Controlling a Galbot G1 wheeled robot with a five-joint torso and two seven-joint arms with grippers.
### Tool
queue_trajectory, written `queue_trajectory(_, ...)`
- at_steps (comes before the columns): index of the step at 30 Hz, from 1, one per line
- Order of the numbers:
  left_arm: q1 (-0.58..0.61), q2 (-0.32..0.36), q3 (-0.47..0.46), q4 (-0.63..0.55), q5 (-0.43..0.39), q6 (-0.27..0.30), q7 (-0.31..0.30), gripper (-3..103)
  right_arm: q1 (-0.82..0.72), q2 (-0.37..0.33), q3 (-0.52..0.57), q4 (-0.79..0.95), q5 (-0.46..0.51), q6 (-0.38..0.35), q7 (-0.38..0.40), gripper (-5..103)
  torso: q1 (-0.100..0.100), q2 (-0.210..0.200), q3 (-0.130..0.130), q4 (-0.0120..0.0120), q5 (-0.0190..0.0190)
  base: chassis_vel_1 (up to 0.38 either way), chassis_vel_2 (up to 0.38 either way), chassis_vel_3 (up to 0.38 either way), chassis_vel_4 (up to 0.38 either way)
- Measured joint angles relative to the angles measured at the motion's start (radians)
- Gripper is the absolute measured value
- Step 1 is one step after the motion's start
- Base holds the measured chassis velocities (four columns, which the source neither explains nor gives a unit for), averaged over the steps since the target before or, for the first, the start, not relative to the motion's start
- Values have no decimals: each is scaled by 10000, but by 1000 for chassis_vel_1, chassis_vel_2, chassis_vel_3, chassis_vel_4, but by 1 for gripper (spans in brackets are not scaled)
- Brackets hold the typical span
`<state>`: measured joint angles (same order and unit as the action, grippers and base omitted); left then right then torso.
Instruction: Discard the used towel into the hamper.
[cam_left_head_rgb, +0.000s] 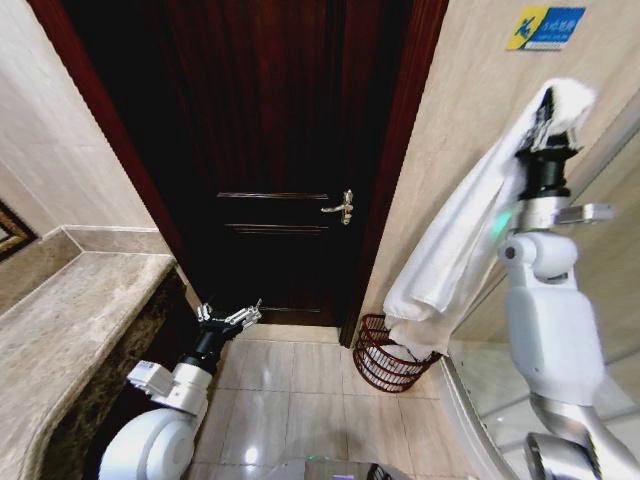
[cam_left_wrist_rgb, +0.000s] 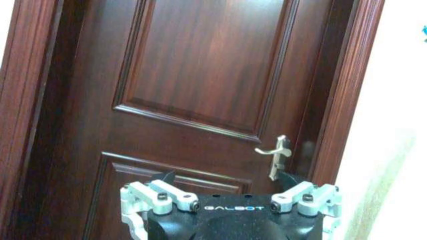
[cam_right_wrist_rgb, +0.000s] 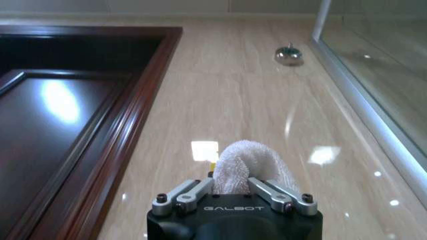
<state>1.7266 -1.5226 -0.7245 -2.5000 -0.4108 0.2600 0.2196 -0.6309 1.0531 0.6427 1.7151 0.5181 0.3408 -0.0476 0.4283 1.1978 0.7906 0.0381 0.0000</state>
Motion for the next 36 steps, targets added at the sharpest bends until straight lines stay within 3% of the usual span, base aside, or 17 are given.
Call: queue_trajectory(36,0,0,0,0,-1,0,0,100,-2280,1228,91,-1861,-1175,1921,-499,7,0,1,0,0,0,0,0,0,0)
